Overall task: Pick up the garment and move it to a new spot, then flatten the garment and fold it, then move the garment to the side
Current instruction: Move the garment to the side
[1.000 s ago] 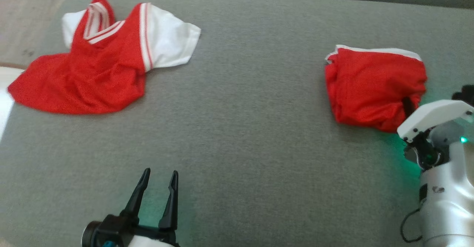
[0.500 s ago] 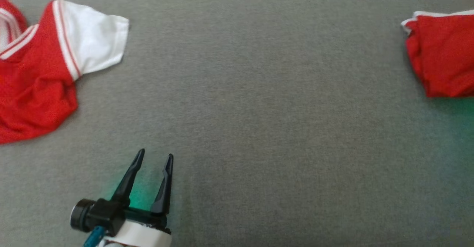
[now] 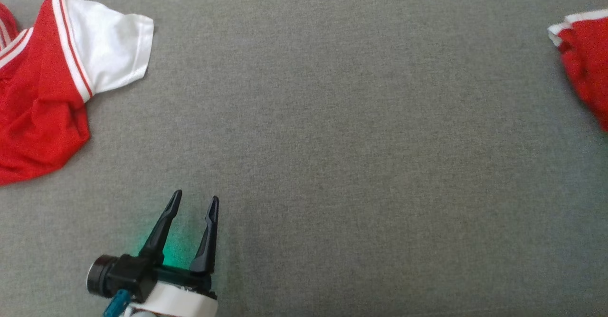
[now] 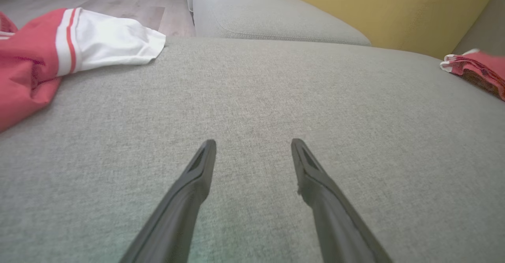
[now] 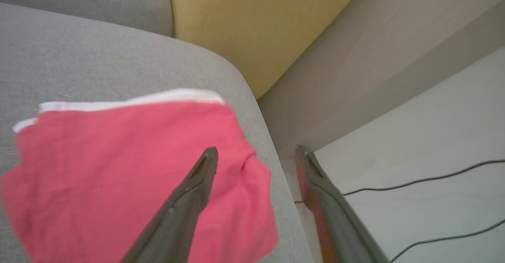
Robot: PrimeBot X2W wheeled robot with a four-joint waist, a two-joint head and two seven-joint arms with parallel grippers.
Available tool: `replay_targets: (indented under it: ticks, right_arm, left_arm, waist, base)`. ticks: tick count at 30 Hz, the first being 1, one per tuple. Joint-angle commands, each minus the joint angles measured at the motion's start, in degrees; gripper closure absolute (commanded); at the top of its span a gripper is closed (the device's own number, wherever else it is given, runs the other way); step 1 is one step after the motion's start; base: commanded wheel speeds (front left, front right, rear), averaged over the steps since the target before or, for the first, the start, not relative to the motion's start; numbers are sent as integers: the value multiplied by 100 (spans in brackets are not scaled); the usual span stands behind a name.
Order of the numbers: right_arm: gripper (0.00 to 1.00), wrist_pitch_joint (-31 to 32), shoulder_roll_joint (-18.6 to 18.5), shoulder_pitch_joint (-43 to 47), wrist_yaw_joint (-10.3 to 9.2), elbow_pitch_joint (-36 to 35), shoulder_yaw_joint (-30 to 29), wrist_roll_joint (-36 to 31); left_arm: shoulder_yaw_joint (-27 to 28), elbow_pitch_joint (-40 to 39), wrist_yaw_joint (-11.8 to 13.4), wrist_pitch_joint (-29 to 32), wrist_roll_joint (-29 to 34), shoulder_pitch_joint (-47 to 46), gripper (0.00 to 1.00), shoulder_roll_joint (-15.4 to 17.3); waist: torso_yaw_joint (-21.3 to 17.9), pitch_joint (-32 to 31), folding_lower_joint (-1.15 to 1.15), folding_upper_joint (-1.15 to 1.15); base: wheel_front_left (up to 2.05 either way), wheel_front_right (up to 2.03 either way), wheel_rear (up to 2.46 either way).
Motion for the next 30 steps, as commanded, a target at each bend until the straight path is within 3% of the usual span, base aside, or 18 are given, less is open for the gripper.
replay_targets:
  ticks: [1, 5, 10, 14, 20, 25, 30]
  right_arm:
    - [0, -131, -133, 80, 39, -250, 82, -82]
    - [0, -630, -43, 118, 39, -492, 171, -71]
    - [0, -1405, 380, 555, 39, -1125, 597, 472]
    - [0, -1904, 648, 1237, 39, -1767, 940, 914]
    - [0, -2701, 1190, 2616, 39, -2483, 1355, 1049]
    - [0, -3423, 1664, 3603, 39, -2376, 1735, 1147]
    - [0, -3776, 1788, 4117, 39, -1931, 2042, 1320]
  left_arm:
    - [181, -134, 9, -47, -60, -58, 0, 26]
    - [215, -110, 9, -47, -108, -62, 0, -73]
    - [309, -22, 9, -47, -131, 18, 0, -276]
    - [430, 39, 11, -47, -127, 113, 0, -387]
    - [590, 122, 26, -47, -31, 294, 0, -483]
    - [691, 200, 25, -47, 90, 435, 0, -509]
    - [749, 228, 21, -47, 198, 493, 0, -518]
  waist:
    - [-6, -51, 0, 0]
    - [17, -225, 0, 0]
    - [88, -699, 0, 0]
    - [200, -1105, 0, 0]
    - [378, -1629, 0, 0]
    - [430, -1907, 0, 0]
    - [417, -2022, 0, 0]
  base:
    - [0, 0, 0]
    - [0, 0, 0]
    - [0, 0, 0]
    - [0, 0, 0]
    - [0, 0, 0]
    - [0, 0, 0]
    - [0, 0, 0]
